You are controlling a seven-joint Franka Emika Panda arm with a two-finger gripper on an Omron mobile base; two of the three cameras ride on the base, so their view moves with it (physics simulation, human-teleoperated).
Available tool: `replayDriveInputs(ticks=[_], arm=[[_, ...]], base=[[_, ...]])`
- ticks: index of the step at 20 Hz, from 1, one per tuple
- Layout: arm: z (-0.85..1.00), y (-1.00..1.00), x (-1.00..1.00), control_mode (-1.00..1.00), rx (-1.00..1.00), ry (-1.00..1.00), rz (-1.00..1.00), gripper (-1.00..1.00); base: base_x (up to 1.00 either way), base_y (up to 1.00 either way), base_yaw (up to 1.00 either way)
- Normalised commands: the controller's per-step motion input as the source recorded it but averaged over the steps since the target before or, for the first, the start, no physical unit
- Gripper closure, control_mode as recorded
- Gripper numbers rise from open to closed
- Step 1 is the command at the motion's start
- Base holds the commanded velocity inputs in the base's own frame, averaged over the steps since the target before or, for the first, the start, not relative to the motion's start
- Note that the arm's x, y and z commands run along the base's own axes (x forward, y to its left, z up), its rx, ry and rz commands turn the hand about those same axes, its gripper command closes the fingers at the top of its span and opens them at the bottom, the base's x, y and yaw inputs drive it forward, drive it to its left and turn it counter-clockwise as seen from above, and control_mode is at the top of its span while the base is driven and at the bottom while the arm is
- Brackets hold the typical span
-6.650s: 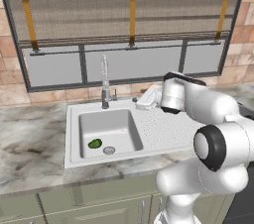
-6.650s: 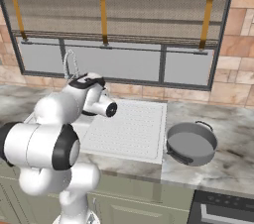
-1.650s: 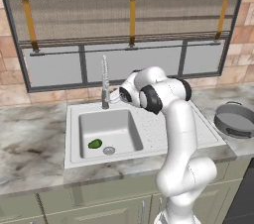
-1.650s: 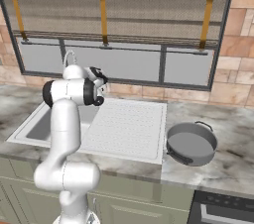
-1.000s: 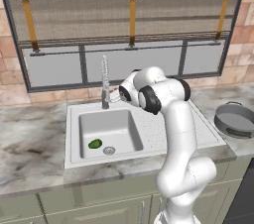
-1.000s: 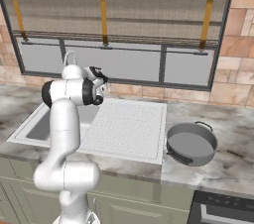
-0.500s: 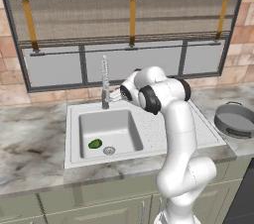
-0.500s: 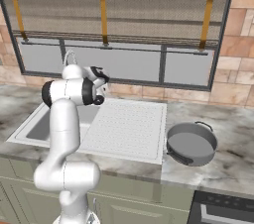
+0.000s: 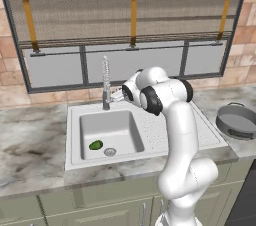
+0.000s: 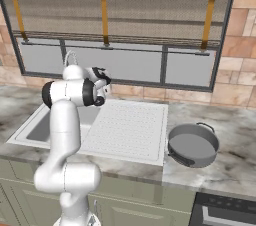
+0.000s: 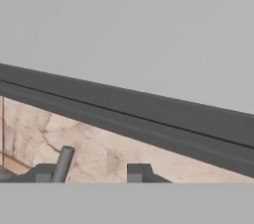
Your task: Dump the avocado from the pot into the sink. Then turn on the water and wash the avocado. Then turn off the water and put the avocado back in the pot.
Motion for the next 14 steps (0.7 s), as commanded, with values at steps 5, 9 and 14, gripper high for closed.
replayDriveInputs(ticks=[5,9,14], arm=[[-0.11,-1.00,0.00,-1.00,0.00,0.01,-0.02,1.00],[-0.08,-1.00,0.00,-1.00,0.00,0.02,-0.03,1.00],[-0.09,-1.00,0.00,-1.00,0.00,0.02,-0.02,1.00]], base=[[0.00,0.00,0.00],[0.00,0.00,0.00],[0.00,0.00,0.00]])
